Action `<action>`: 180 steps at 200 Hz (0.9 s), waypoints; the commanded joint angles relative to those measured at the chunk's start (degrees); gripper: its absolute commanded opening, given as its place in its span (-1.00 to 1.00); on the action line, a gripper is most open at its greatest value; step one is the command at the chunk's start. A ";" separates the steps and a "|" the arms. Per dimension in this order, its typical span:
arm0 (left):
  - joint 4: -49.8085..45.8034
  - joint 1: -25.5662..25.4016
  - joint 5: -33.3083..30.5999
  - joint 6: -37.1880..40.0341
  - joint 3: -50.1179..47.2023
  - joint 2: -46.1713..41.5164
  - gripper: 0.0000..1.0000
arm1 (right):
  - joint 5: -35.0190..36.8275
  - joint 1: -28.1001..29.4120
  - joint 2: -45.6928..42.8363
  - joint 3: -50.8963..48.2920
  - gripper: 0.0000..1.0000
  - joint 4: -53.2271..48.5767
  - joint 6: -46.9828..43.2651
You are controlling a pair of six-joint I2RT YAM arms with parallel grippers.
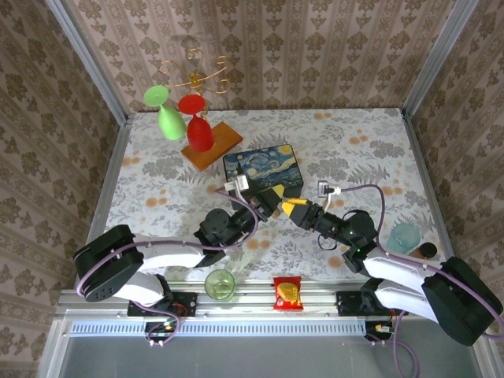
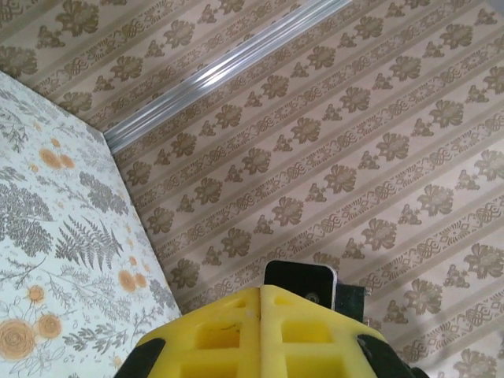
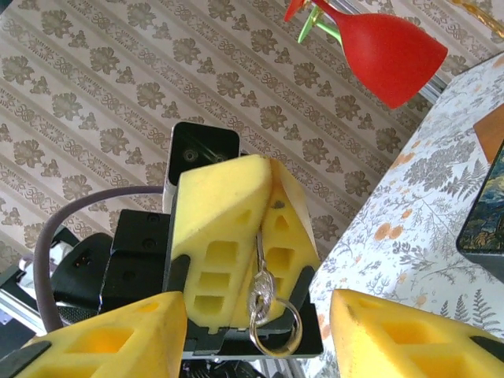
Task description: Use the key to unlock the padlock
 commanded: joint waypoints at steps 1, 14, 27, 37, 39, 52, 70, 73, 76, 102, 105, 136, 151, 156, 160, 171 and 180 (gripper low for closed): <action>3.58 -0.87 -1.62 1.34 1.81 -0.90 -1.00 | 1.67 0.41 -0.48 2.40 -0.10 4.26 0.19; 3.70 -0.99 -2.47 1.20 1.49 -0.91 -1.00 | 2.09 0.48 -1.10 2.27 -0.19 4.25 0.17; 3.79 -1.07 -2.52 1.63 1.49 -1.09 -1.00 | 2.39 0.50 -1.42 2.27 -0.27 4.21 0.02; 3.92 -1.17 -2.51 2.12 1.58 -1.08 -1.00 | 2.44 0.65 -1.01 2.43 -0.32 4.30 0.17; 4.04 -1.16 -2.51 2.24 1.58 -1.08 -1.00 | 2.44 0.71 -0.92 2.47 -0.32 4.33 0.17; 4.13 -1.24 -2.50 3.06 1.73 -1.36 -1.00 | 2.52 1.41 0.27 2.98 -0.38 4.46 0.09; 4.06 -1.51 -2.51 4.04 2.10 -1.78 -1.00 | 2.69 1.90 1.03 3.33 -0.48 4.76 -0.10; 4.06 -1.51 -2.49 4.04 2.10 -1.80 -1.00 | 2.91 1.90 0.96 3.32 -0.50 4.73 -0.21; 4.06 -1.51 -2.43 3.98 2.10 -1.74 -1.00 | 3.11 1.90 0.88 3.30 -0.51 4.71 -0.29; 4.22 -1.51 -2.91 2.43 1.24 -1.26 -1.00 | 3.33 1.90 -0.17 3.19 -0.69 4.68 -0.78; 4.23 -1.52 -3.00 2.19 1.16 -1.20 -1.00 | 3.32 1.91 -0.19 3.19 -0.71 4.62 -0.77; 4.30 -1.52 -3.02 2.17 0.79 -1.20 -1.00 | 3.82 1.90 -0.91 2.45 -0.90 4.56 -1.21; 4.20 -1.53 -2.86 2.40 0.65 -1.26 -1.00 | 3.77 1.90 -1.37 2.05 -0.97 4.36 -1.76; 4.23 -1.58 -2.87 2.11 0.61 -1.19 -1.00 | 3.72 1.90 -1.50 1.92 -0.98 4.30 -1.90; 4.22 -1.52 -2.95 1.98 0.53 -1.15 -1.00 | 3.61 1.82 -1.58 1.88 -0.99 4.26 -1.85; 4.08 -1.43 -3.25 2.44 0.14 -1.16 -0.68 | 3.20 1.59 -1.75 1.70 -1.00 3.63 -1.94; 3.53 -1.27 -3.97 2.83 -0.54 -1.50 -0.08 | 2.84 1.07 -2.01 1.61 -1.00 1.94 -1.88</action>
